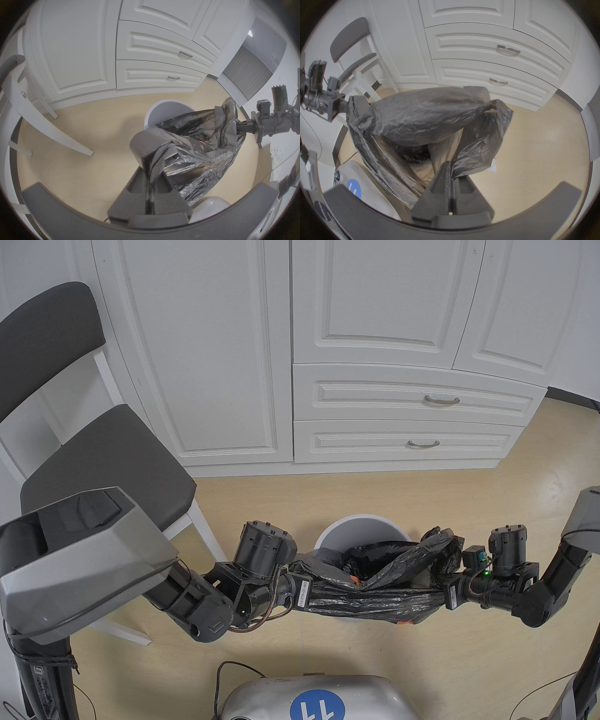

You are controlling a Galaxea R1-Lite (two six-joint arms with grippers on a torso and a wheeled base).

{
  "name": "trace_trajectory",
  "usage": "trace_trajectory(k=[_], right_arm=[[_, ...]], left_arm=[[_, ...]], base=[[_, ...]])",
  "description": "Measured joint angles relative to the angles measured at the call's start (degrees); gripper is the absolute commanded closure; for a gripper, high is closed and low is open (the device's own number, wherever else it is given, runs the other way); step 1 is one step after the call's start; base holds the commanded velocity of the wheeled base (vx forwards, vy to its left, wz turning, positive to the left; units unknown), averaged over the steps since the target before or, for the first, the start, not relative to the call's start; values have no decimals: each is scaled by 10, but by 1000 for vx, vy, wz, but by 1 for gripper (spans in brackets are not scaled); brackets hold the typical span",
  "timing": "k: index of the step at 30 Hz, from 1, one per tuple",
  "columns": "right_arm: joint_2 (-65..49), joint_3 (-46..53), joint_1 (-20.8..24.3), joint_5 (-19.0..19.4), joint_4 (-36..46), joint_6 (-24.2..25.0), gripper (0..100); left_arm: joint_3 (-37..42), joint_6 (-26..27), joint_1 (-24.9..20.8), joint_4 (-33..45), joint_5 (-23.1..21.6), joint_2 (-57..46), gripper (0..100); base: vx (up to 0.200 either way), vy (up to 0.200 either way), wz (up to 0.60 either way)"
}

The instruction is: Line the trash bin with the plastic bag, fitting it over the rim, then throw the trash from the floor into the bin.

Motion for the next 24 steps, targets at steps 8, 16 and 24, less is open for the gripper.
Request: trace_trajectory(k=[8, 16, 24], right_arm=[[66, 36, 16, -16, -43, -15, 100], [139, 17, 29, -47, -161, 4, 100], [205, 36, 37, -55, -247, 0, 0]], left_arm=[[45, 20, -7, 5, -10, -18, 100], [46, 15, -15, -38, -8, 5, 100], [48, 10, -10, -96, -5, 24, 100]], base=[[0, 0, 0], [0, 0, 0], [0, 0, 0]])
